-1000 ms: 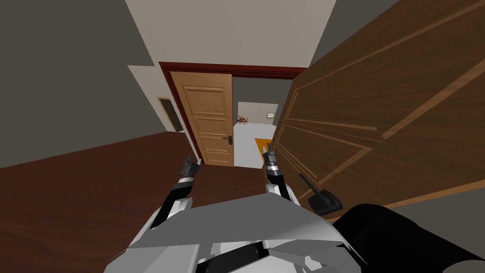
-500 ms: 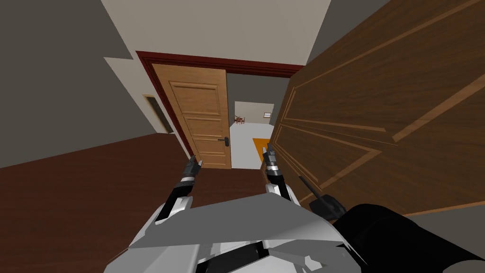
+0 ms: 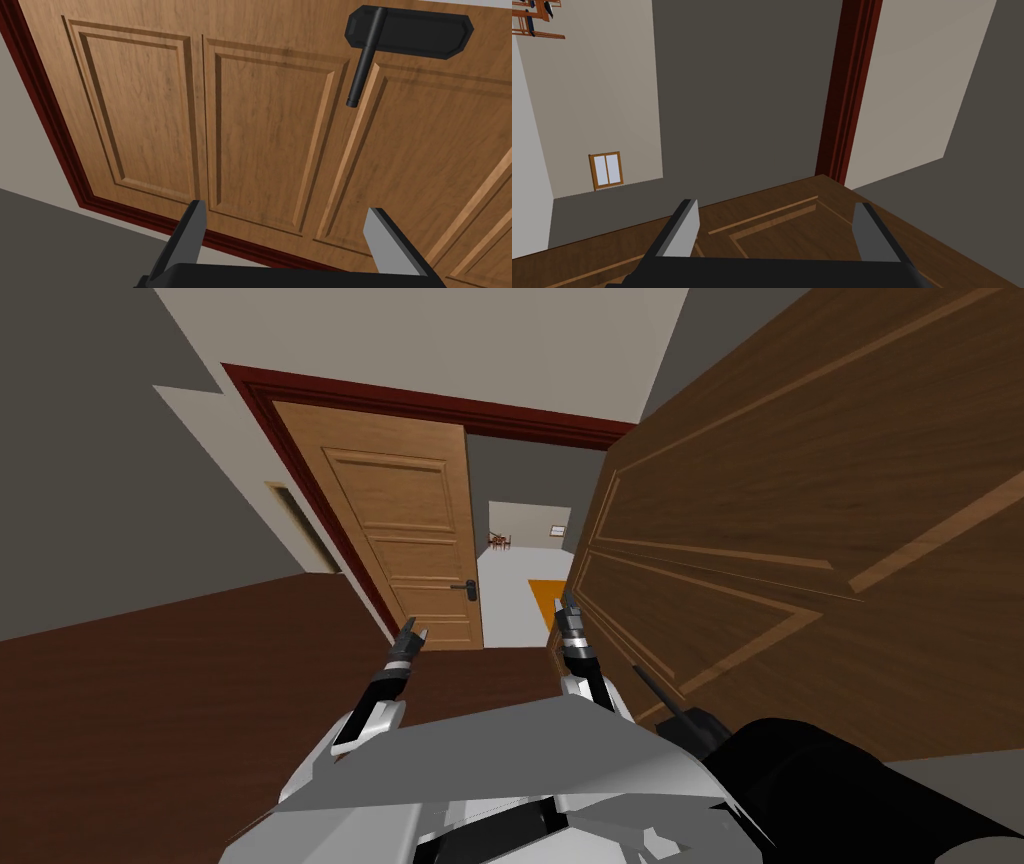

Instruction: Pull the door open

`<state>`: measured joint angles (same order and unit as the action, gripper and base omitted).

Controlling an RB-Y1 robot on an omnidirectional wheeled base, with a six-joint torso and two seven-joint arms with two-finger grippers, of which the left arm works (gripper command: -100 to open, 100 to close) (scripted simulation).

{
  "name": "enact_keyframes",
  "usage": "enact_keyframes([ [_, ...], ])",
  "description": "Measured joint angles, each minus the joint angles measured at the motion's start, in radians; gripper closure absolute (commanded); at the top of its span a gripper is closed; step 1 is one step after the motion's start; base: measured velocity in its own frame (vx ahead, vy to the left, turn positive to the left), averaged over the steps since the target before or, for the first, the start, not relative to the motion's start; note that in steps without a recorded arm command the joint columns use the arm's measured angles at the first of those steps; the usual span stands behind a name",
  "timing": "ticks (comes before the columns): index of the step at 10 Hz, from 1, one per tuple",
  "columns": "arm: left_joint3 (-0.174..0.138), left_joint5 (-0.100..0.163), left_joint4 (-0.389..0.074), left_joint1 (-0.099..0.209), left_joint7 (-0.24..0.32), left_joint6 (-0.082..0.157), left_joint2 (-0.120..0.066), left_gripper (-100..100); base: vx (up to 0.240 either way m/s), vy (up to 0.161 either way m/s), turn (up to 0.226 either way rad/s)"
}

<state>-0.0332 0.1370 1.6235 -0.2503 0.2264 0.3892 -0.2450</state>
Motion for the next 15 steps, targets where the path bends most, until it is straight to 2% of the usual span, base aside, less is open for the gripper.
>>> enact_keyframes([
  [5,0.001,0.004,-0.11,0.049,0.017,-0.001,-0.05,-100,0.105,-0.009,-0.102],
  [9,0.003,0.004,-0.185,0.083,0.022,-0.003,-0.076,-100,0.105,-0.003,-0.098],
  [12,0.003,0.008,-0.26,0.12,0.033,-0.004,-0.109,-100,0.134,0.008,-0.103],
  [15,0.003,0.009,-0.308,0.142,0.039,-0.005,-0.13,-100,0.101,0.006,-0.079],
])
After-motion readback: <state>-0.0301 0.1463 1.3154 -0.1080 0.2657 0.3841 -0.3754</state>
